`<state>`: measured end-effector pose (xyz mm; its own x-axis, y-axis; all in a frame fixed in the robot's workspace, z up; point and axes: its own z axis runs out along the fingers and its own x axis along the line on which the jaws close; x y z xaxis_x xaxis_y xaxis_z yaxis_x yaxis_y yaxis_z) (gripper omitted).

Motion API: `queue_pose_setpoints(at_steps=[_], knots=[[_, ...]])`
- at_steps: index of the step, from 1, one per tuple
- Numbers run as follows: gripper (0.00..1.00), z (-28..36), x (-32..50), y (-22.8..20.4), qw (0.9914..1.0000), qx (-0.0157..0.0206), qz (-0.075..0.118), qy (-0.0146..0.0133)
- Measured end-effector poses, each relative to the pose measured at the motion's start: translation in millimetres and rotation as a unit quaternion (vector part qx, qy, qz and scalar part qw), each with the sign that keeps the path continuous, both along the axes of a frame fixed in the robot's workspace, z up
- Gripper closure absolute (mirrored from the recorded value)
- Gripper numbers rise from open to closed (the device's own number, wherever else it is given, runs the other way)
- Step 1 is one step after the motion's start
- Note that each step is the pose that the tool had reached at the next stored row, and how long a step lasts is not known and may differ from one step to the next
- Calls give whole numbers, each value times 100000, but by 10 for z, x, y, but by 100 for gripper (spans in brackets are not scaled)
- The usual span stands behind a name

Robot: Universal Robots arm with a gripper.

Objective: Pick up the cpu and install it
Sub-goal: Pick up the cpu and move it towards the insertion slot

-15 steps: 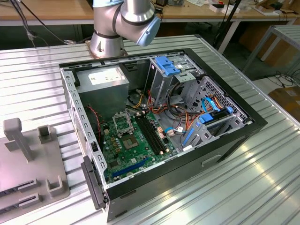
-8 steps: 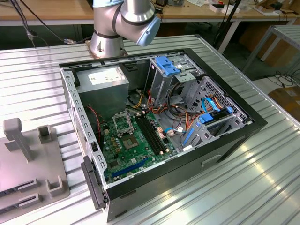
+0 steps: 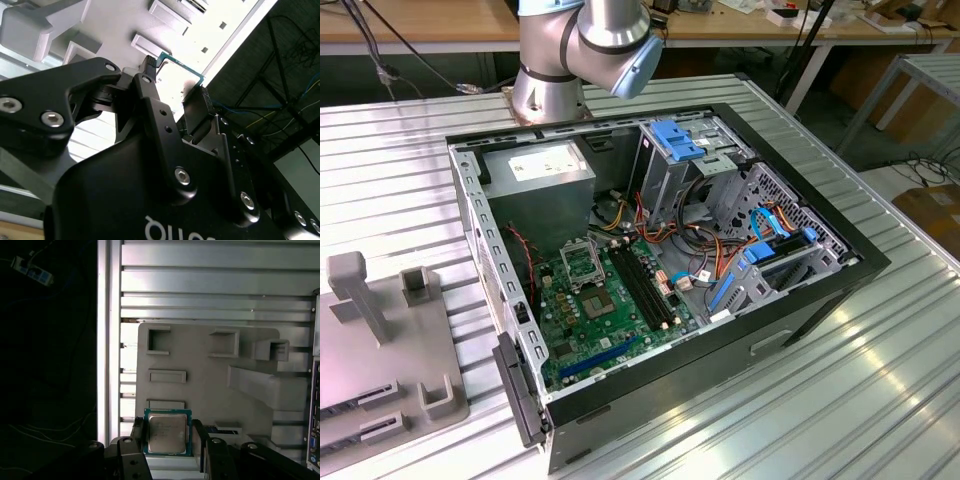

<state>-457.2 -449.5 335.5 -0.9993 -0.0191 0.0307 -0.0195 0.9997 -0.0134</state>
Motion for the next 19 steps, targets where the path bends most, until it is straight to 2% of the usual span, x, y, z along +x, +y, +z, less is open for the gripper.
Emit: queue_pose_setpoints(at_steps=[11,15,19], knots=[[53,2,84,0,100000,-2,-6,4],[53,38,88,0,100000,-3,-2,5],[53,126,89,0,100000,-5,-1,9]])
